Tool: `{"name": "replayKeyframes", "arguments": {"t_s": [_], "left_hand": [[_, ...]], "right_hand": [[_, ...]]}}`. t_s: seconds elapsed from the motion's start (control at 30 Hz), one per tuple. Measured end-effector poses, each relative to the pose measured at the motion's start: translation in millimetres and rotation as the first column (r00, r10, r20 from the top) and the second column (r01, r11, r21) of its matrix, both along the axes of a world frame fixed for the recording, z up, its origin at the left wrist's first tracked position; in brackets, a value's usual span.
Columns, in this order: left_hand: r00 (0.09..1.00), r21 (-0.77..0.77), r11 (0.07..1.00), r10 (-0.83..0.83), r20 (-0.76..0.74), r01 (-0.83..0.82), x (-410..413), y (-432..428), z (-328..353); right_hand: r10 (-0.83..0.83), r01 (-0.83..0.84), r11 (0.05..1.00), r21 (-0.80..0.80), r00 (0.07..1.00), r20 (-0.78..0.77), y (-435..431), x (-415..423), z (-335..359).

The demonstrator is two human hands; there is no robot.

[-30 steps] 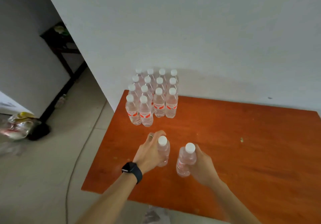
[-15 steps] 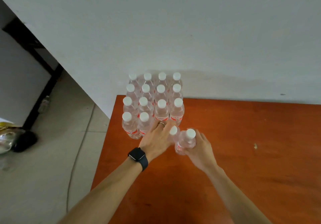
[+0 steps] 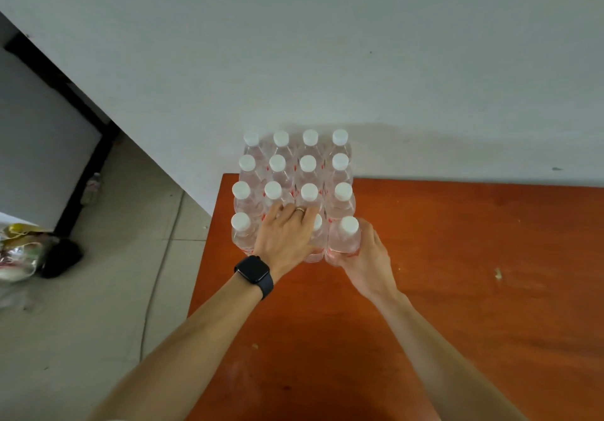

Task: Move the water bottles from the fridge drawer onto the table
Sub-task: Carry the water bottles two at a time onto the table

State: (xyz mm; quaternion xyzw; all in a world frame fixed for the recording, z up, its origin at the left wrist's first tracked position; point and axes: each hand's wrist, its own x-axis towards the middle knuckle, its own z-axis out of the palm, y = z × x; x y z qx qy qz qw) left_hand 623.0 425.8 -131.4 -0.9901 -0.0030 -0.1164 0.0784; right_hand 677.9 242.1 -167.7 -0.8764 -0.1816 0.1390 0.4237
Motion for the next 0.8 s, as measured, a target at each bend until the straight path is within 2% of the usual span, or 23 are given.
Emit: {"name": "replayKeyframes", "arguments": {"t_s": [0.1,0.33,0.53,0.8], "left_hand": [[1.0,-0.024,1.0,-0.002,0.029,0.003,-3,6,4],[0.999,-0.079,0.996,0.034,-0.024,-0.035,-1,1,-1],[0.999,-0.083,0.995,0.043,-0.034,-0.045,-4,3,-2],[0.989,-0.088,0.994,0.048,-0.143,-0.061,0,1,6]], "right_hand": [[0.002,-0.002,1.0,0.005,1.0,0.013,2,-4,-8],[-0.021,0.03,0.998,0.055,0.988,-0.156,6,0,-14],[-0.047,0.06,0.994,0.09,0.989,-0.141,11,-5,-17],[-0.039,0.054,0.995,0.082,0.984,-0.173,13,-4,-19]]}}
